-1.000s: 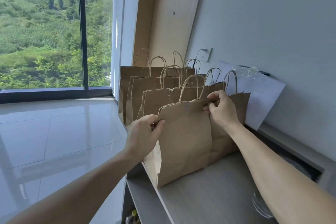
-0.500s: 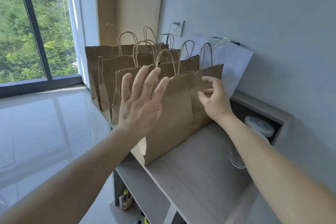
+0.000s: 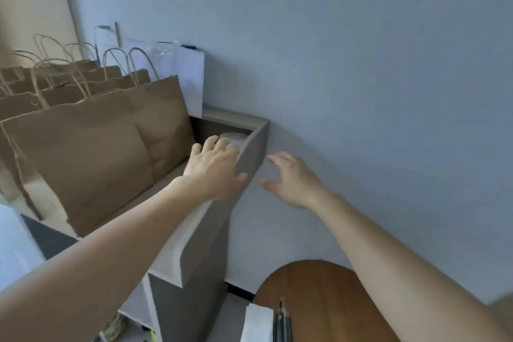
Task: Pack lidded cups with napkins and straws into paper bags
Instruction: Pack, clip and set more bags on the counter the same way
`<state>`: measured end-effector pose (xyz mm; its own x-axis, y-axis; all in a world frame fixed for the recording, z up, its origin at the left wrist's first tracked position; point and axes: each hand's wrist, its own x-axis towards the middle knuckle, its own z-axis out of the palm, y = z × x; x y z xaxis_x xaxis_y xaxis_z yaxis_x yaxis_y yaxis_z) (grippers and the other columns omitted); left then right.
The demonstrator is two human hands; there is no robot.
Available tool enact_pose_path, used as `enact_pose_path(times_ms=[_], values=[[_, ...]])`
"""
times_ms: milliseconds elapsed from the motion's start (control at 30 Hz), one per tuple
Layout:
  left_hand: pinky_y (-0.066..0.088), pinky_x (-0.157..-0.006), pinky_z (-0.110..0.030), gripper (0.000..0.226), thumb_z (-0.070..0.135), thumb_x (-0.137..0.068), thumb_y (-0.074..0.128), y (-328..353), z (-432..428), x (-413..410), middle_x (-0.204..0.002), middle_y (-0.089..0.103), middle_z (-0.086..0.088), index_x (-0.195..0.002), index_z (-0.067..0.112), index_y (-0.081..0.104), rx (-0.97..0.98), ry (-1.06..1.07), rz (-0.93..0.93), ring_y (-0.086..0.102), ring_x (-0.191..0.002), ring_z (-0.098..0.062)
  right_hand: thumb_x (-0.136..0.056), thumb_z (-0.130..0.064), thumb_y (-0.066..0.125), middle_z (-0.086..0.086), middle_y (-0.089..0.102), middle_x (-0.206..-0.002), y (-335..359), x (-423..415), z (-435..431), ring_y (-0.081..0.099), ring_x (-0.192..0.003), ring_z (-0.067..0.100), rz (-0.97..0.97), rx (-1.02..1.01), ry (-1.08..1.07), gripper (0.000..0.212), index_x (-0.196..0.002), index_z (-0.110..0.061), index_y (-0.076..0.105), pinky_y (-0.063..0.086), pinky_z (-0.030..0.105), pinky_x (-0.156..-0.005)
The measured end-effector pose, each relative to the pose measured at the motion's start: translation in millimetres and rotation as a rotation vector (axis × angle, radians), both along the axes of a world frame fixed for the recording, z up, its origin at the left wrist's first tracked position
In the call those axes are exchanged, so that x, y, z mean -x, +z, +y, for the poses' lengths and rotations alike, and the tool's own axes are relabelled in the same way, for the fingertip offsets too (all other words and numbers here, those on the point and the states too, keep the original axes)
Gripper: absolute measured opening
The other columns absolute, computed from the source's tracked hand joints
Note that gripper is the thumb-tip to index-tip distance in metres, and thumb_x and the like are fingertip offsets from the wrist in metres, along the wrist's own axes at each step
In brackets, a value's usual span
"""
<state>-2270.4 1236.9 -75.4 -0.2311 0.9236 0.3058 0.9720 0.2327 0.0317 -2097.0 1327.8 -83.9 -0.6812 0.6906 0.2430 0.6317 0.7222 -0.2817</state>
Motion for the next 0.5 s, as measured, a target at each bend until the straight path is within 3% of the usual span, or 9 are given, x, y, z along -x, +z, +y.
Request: enact_pose_path(times_ms=[133, 500], values=[[0.023, -0.113, -0.044, 0.068, 0.061, -0.088, 0.049, -13, 29, -110, -0.154, 0.032, -0.001, -0.145, 0.025, 0.040, 0.058, -0.157, -0.015, 0.020, -0.143, -0.025, -0.094, -0.045, 0.059, 0.004, 0.035, -0.153, -15, -125, -8, 0.030, -0.141, 0.024, -0.019, 0.055, -0.142, 0.069, -0.150, -0.014, 0.035, 0.030, 0.042, -0.114], [0.023, -0.115, -0.045, 0.070, 0.060, -0.090, 0.047, -78, 88, -335, -0.157, 0.030, -0.001, -0.149, 0.024, 0.034, 0.280, -0.532, -0.041, 0.021, -0.145, -0.024, -0.093, -0.047, 0.056, 0.001, 0.033, -0.153, -80, -371, -15, 0.030, -0.140, 0.022, -0.060, 0.225, -0.553, 0.068, -0.150, -0.018, 0.034, 0.035, 0.042, -0.110]])
